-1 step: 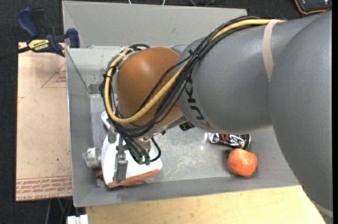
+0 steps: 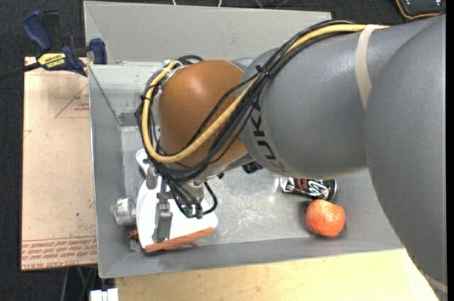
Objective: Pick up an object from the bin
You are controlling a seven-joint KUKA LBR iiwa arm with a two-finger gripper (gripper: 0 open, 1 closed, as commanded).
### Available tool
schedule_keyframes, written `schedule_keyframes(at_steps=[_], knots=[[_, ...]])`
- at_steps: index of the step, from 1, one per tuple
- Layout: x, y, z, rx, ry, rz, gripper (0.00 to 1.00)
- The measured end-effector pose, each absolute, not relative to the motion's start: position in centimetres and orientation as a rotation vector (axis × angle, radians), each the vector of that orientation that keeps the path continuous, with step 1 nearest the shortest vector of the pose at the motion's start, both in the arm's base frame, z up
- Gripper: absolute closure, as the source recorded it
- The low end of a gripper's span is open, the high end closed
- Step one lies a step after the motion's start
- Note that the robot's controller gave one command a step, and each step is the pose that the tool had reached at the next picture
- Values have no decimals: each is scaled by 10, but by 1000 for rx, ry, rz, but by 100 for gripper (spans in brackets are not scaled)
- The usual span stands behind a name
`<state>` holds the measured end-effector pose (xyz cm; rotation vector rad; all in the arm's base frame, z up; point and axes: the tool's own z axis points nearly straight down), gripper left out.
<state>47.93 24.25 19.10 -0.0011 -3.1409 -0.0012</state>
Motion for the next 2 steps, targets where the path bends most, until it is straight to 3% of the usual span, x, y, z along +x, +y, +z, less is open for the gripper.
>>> schedule_keyframes(at_steps=[1,2], knots=[[575,227,70,924,-3002,-3,0],[554,211,133,931,-3003,-5,0]])
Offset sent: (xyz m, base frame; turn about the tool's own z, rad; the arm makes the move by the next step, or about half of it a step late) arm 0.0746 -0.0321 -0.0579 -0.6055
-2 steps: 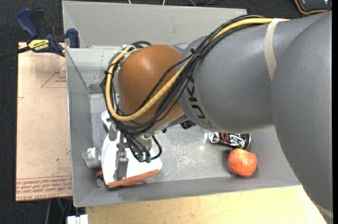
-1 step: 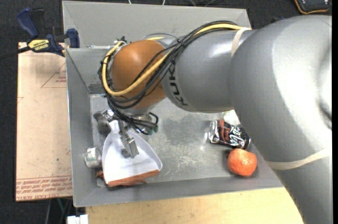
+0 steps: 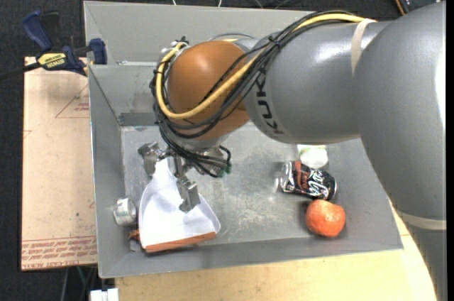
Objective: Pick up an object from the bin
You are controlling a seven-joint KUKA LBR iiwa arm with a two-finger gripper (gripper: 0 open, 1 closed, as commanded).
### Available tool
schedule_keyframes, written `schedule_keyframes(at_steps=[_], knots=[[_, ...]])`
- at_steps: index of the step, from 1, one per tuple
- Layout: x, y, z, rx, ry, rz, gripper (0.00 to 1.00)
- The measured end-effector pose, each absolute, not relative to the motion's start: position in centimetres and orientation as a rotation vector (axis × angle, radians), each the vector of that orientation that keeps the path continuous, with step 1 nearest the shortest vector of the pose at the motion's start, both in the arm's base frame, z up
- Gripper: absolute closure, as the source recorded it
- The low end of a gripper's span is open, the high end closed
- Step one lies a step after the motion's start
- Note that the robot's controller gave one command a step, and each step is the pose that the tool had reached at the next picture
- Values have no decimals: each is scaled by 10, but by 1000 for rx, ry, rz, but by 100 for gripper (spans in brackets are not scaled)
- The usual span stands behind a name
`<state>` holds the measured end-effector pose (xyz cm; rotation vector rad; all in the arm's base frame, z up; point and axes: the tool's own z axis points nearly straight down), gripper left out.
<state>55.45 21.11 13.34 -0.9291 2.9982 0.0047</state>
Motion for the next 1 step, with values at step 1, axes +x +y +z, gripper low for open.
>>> schedule_keyframes(at_steps=[1], knots=[[572,218,99,-1783,2591,9,0]])
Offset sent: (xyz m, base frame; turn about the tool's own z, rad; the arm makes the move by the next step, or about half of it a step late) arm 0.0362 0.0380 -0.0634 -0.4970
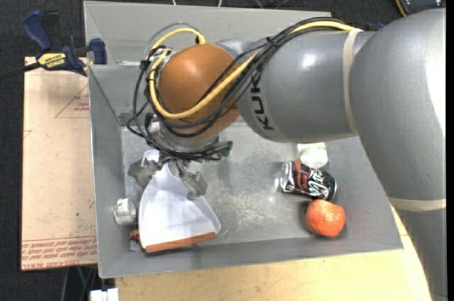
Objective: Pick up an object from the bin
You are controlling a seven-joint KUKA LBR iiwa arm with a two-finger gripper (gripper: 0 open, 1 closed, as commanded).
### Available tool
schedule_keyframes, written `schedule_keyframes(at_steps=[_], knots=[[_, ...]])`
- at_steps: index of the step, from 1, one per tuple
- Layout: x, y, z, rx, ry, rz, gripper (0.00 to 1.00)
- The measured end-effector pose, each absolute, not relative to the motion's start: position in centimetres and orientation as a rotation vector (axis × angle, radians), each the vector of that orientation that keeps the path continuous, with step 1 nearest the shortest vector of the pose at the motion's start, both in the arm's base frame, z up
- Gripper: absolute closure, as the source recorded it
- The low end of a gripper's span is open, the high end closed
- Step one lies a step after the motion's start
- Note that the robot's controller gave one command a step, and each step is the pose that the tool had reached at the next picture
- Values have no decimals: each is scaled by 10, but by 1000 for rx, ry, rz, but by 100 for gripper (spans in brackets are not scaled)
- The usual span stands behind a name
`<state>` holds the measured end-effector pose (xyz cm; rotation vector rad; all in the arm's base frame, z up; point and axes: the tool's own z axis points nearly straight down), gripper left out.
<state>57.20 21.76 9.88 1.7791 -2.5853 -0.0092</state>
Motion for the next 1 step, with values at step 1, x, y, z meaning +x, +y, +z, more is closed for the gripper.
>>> schedule_keyframes(at_steps=[1], knots=[[593,247,72,1633,-2689,1,0]])
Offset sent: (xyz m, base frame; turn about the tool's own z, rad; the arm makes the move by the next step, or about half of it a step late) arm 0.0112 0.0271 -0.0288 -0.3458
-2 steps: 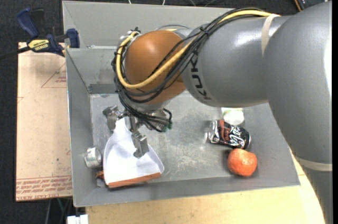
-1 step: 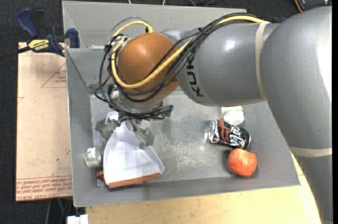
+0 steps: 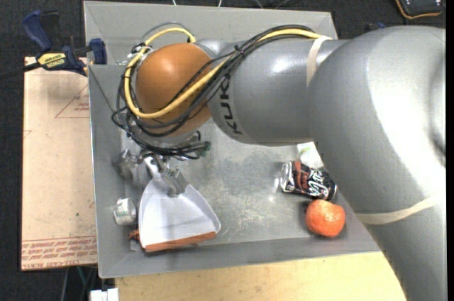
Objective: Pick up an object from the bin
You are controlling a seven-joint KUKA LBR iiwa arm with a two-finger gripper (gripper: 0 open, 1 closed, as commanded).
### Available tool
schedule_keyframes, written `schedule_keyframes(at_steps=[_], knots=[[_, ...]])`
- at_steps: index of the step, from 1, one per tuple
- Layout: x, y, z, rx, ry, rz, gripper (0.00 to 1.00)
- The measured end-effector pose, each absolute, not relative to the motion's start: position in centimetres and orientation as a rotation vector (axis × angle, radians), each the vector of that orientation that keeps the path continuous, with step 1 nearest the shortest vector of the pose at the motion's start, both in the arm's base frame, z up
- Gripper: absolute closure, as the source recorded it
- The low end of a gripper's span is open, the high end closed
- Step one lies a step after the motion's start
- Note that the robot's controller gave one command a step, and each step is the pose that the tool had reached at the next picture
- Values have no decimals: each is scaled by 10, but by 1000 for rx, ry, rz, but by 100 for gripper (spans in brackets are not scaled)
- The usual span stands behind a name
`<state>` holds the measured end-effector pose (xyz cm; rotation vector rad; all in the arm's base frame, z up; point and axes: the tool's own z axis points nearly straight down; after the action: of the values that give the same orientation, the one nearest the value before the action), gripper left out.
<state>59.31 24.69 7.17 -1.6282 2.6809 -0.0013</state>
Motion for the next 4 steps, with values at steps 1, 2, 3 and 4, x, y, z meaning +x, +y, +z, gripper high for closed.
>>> schedule_keyframes(at_steps=[1,2,3,4], knots=[[584,246,71,-2186,2242,7,100],[584,246,71,-2186,2242,7,100],[583,246,83,-2184,2246,11,100],[583,247,101,-2181,2246,12,100]])
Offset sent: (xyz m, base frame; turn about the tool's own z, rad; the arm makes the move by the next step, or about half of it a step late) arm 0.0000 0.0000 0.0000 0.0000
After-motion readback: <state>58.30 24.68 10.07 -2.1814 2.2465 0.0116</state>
